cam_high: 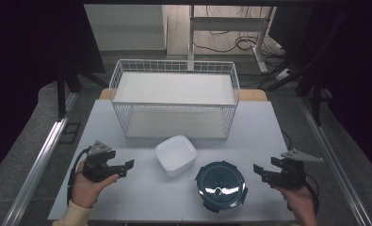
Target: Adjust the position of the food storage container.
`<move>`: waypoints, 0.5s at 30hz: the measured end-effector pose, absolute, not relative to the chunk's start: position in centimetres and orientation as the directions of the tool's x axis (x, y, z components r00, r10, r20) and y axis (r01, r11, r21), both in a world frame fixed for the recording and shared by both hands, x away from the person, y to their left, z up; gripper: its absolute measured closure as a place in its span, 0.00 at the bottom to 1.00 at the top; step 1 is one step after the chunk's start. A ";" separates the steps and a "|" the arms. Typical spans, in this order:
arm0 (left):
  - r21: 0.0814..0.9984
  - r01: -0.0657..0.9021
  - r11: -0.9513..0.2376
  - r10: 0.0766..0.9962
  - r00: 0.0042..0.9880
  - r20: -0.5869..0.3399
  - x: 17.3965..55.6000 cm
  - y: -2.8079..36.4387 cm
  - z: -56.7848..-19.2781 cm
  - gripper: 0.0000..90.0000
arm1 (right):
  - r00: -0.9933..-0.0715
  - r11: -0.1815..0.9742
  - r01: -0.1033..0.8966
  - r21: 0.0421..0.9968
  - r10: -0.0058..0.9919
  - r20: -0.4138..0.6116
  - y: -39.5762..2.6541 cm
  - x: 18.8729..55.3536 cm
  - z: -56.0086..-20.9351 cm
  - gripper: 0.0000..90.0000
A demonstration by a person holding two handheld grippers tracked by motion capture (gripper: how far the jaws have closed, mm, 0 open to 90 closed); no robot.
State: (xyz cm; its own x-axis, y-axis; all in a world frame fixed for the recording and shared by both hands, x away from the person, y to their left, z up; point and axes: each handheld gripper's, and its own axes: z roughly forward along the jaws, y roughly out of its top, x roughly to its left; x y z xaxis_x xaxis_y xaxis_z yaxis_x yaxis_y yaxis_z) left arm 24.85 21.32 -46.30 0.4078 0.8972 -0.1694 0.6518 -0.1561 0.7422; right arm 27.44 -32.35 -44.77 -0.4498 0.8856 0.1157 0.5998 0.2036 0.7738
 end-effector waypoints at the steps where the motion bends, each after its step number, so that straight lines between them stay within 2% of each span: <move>1: 0.740 0.652 -0.164 0.895 0.414 -0.166 24.9 21.1 -46.4 0.22 | -0.443 0.198 0.605 0.771 0.888 0.119 -32.5 27.5 -44.8 0.24; 15: 0.747 0.648 -0.149 0.885 0.424 -0.192 23.9 21.4 -46.1 0.21 | -0.422 0.209 0.627 0.750 0.901 0.102 -32.5 26.9 -44.4 0.30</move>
State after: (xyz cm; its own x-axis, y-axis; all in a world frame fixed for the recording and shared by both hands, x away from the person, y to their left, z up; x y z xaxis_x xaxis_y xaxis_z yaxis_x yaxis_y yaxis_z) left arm 23.87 21.37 -46.08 0.4243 0.8850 -0.1917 0.6476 -0.1486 0.7474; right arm 26.91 -32.49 -44.37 -0.4221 0.9008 0.1017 0.6275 0.2094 0.7500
